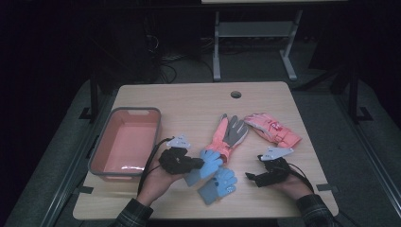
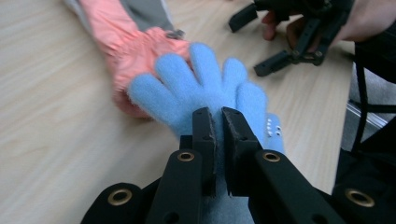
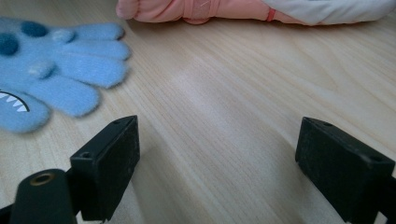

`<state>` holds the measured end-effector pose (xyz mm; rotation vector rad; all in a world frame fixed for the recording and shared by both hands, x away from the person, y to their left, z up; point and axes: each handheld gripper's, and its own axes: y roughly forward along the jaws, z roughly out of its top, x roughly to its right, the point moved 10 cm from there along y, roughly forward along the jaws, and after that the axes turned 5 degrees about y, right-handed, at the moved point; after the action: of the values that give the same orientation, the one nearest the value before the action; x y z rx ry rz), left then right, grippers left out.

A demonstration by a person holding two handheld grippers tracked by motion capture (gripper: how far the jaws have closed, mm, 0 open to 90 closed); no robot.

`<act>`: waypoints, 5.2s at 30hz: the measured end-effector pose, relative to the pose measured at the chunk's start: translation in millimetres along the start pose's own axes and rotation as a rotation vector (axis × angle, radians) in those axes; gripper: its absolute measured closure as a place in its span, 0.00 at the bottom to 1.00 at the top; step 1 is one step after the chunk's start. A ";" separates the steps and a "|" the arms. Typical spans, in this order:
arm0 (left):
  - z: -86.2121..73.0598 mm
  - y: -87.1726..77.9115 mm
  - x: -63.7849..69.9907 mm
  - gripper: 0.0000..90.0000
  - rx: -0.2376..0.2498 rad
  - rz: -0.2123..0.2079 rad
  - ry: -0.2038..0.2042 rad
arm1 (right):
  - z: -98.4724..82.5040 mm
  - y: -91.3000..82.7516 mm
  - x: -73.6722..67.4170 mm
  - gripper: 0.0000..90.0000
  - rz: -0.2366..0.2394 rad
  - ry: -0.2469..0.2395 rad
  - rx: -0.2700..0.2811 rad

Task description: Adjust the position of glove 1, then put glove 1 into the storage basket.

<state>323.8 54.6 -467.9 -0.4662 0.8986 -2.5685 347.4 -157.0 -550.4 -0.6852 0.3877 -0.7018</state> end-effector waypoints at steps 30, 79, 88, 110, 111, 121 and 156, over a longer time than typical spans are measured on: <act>-14.5 51.6 41.6 0.93 -0.112 -0.026 0.033 | 0.0 0.0 0.1 0.15 0.003 -0.003 0.000; -35.1 81.9 36.5 0.37 -0.223 0.094 0.231 | 0.1 0.4 -0.2 0.15 0.008 -0.006 -0.002; -33.4 78.8 33.3 0.66 -0.213 0.078 0.238 | 0.1 0.3 -0.2 0.15 0.007 -0.006 -0.002; -28.6 73.2 27.5 0.83 -0.178 -0.037 0.154 | 0.1 0.3 -0.2 0.15 0.008 -0.005 -0.003; -26.4 71.9 27.9 0.84 -0.166 -0.042 0.144 | 0.2 0.3 -0.1 0.15 0.008 -0.006 -0.002; -10.5 50.5 24.0 0.84 -0.128 -0.060 0.117 | 0.2 0.3 -0.2 0.15 0.008 -0.006 -0.002; 15.8 -45.6 -49.9 0.83 -0.038 0.127 -0.001 | -2.0 2.5 0.3 0.01 -0.001 0.004 -0.030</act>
<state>363.1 101.9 -435.8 -0.4079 0.9465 -2.4403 347.7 -156.7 -553.6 -0.7128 0.4026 -0.6992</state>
